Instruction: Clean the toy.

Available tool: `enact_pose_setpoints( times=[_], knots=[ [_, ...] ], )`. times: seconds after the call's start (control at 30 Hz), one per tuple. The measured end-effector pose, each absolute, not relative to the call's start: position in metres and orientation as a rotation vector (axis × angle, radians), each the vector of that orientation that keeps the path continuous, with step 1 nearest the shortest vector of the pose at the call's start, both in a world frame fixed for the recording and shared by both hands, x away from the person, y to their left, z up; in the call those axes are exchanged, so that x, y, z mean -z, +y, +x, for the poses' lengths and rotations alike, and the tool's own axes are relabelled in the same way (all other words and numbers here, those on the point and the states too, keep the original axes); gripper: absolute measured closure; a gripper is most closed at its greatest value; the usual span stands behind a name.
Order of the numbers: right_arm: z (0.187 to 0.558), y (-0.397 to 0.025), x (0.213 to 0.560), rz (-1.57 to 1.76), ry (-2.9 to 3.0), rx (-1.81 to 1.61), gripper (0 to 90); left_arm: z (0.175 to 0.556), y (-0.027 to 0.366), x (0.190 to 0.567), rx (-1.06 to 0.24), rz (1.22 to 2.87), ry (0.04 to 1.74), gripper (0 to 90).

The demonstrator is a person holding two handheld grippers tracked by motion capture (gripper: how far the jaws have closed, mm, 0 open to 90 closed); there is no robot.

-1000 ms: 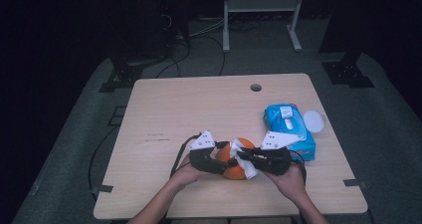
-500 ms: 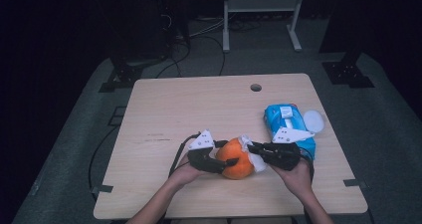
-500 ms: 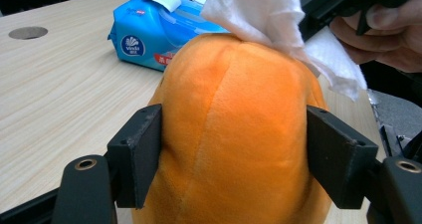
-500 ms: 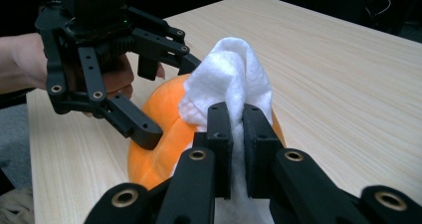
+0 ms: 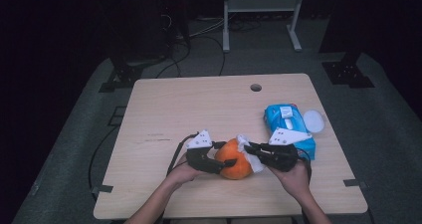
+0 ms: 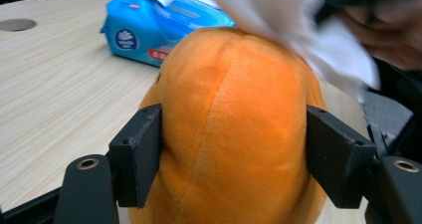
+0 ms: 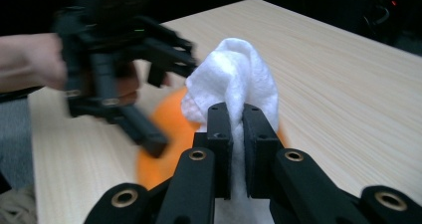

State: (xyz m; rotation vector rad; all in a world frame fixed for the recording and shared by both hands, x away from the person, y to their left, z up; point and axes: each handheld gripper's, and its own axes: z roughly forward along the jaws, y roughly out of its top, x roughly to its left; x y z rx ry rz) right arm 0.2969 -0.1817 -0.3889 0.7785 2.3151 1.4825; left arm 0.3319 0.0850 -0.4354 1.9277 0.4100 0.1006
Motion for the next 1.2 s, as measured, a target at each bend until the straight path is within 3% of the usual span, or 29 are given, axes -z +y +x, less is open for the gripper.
enact_pose_setpoints(
  times=[0.3, 0.83, 1.2],
  knots=[
    [0.318, -0.204, 0.412, 0.983, 2.336, -1.502, 82.9, 0.331, 0.088, 0.436, -0.074, 1.931, 0.382, 28.3],
    [0.299, -0.171, 0.385, 0.786, 2.366, -1.549, 82.7, 0.321, 0.068, 0.436, -0.119, 1.948, 0.329, 27.0],
    [0.315, -0.201, 0.398, 0.947, 2.344, -1.505, 82.8, 0.323, 0.073, 0.437, -0.078, 1.931, 0.326, 27.1]
  ],
)
